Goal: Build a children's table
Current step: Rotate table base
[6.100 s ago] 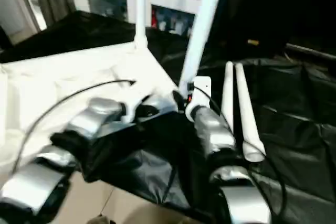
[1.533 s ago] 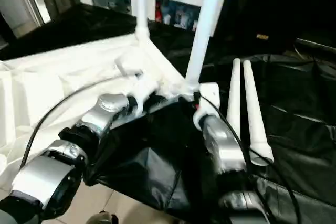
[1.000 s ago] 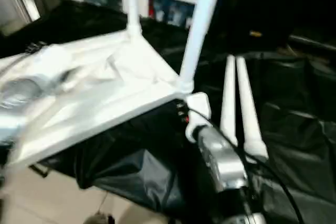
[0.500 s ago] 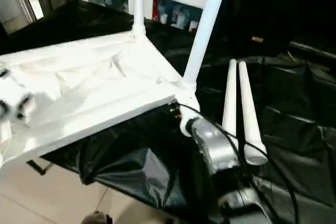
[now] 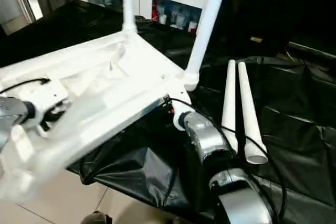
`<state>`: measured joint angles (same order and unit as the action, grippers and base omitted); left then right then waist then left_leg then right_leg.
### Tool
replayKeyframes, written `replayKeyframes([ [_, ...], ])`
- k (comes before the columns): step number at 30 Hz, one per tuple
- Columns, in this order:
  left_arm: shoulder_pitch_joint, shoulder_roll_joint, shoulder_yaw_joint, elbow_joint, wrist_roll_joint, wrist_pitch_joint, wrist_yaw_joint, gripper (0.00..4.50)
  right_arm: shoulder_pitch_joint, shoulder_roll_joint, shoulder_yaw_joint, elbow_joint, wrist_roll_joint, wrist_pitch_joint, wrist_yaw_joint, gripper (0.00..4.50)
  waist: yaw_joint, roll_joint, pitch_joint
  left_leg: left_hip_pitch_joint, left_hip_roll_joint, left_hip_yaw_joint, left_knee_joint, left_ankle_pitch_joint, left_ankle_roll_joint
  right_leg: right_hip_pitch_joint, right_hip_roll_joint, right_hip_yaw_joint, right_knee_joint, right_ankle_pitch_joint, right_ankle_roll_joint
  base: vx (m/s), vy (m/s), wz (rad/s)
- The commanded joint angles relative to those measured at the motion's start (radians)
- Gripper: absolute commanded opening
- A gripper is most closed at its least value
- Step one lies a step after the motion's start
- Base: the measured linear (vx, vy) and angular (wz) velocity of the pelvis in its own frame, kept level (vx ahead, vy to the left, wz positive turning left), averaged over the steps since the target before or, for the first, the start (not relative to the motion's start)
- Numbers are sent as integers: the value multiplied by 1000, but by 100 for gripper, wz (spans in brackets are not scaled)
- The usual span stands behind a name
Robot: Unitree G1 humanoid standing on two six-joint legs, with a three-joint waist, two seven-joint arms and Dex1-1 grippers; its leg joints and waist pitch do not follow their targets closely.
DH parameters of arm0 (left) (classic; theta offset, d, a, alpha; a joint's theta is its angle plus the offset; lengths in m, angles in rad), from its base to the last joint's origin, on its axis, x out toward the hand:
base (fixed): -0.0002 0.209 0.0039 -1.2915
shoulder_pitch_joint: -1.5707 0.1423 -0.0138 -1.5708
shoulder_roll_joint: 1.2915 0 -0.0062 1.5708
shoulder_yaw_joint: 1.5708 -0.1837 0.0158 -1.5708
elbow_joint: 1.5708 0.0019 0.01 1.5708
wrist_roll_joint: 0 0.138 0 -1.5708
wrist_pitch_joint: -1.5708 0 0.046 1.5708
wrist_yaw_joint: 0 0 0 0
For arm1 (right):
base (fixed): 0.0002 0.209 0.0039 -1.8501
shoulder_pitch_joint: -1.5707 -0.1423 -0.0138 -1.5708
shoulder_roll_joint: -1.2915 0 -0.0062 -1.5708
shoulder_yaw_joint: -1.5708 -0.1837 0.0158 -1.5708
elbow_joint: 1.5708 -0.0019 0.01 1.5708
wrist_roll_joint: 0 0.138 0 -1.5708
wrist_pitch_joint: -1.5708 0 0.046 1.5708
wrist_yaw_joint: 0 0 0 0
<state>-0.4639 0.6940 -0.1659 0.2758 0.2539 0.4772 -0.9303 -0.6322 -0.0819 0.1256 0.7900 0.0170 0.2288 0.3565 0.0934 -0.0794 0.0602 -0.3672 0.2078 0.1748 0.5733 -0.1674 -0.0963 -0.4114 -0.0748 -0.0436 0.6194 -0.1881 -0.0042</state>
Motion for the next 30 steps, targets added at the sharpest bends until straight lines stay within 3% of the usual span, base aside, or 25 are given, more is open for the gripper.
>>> replayKeyframes([
  [1,-6,-41,-84,-62,-95,-35,-152,178,-22,-5,-8,22,-6,-32,5,381,0,34,-71,18,11,4,-63,-162,-44,50,-51,36,-49,-27,-220,0,0,0],
  [3,-19,-58,-121,-78,-129,-59,-237,178,-21,-15,-13,30,-5,-40,5,381,0,31,-72,20,13,4,-63,-165,-45,51,-51,37,-47,-18,-223,0,0,0],
  [4,-36,-75,-140,-66,-130,-75,-262,178,-17,-23,-15,29,-5,-41,5,381,0,37,-71,23,12,6,-62,-170,-47,48,-47,36,-48,-8,-226,0,0,0],
  [7,-93,-126,-172,-4,-122,-117,-288,178,-1,-42,-26,18,-4,-39,6,381,1,39,-69,19,11,6,-62,-201,-50,53,-49,37,-53,-35,-221,0,0,0],
  [8,-117,-141,-183,28,-114,-132,-295,178,4,-49,-30,14,-4,-38,5,381,1,46,-70,17,10,3,-62,-205,-54,56,-51,38,-52,-43,-219,0,0,0],
  [9,-142,-158,-193,67,-102,-152,-293,178,10,-57,-34,12,-5,-39,4,381,0,46,-72,18,9,3,-60,-211,-55,56,-51,38,-52,-51,-215,0,0,0],
  [10,-156,-167,-198,89,-94,-164,-291,178,13,-62,-37,10,-5,-40,3,381,-3,39,-71,14,9,3,-60,-211,-52,59,-52,38,-54,-62,-215,0,0,0],
  [12,-208,-199,-213,178,-62,-215,-261,178,23,-80,-44,0,-5,-39,2,381,-3,48,-68,16,7,2,-58,-228,-48,57,-51,39,-62,-99,-207,0,0,0],
  [13,-220,-206,-215,200,-54,-226,-248,178,24,-83,-45,-2,-5,-40,2,381,-6,45,-71,14,9,1,-59,-229,-49,61,-52,38,-61,-103,-208,0,0,0],
  [15,-252,-222,-219,265,-33,-268,-207,178,26,-92,-49,-12,-7,-40,4,381,-6,48,-71,11,8,-1,-57,-217,-42,62,-53,37,-60,-107,-208,0,0,0],
  [17,-295,-245,-221,355,-5,-312,-136,178,28,-105,-57,-32,-8,-38,5,381,-6,50,-71,15,8,0,-55,-230,-37,58,-50,37,-65,-120,-209,0,0,0],
  [19,-362,-274,-227,487,32,-373,-14,178,25,-125,-75,-55,-5,-33,-2,381,-5,63,-71,15,8,-3,-54,-235,-38,60,-50,36,-63,-122,-207,0,0,0],
  [21,-392,-283,-233,550,49,-408,38,178,24,-131,-82,-63,-4,-31,-6,381,-5,54,-71,12,7,-5,-54,-238,-34,64,-49,34,-65,-137,-200,0,0,0],
  [23,-445,-302,-234,654,83,-447,181,178,24,-144,-93,-82,0,-26,-10,381,-4,65,-70,12,7,-6,-52,-241,-32,61,-48,34,-66,-139,-198,0,0,0],
  [26,-504,-340,-188,762,84,-492,415,178,29,-160,-103,-110,3,-19,-13,381,-3,58,-72,8,3,-4,-47,-214,-20,64,-45,33,-62,-105,-207,0,0,0],
  [28,-521,-358,-155,797,68,-524,497,178,34,-164,-106,-123,4,-14,-15,381,1,58,-75,7,4,-4,-44,-193,-5,67,-48,32,-62,-78,-218,0,0,0],
  [29,-522,-367,-126,800,40,-545,504,178,39,-167,-108,-138,5,-7,-15,381,1,46,-75,5,4,-3,-44,-183,5,67,-48,31,-62,-74,-221,0,0,0],
  [30,-522,-372,-112,799,25,-552,499,178,41,-168,-110,-144,6,-4,-15,381,4,49,-74,4,2,-4,-44,-173,8,70,-50,30,-60,-74,-226,0,0,0],
])
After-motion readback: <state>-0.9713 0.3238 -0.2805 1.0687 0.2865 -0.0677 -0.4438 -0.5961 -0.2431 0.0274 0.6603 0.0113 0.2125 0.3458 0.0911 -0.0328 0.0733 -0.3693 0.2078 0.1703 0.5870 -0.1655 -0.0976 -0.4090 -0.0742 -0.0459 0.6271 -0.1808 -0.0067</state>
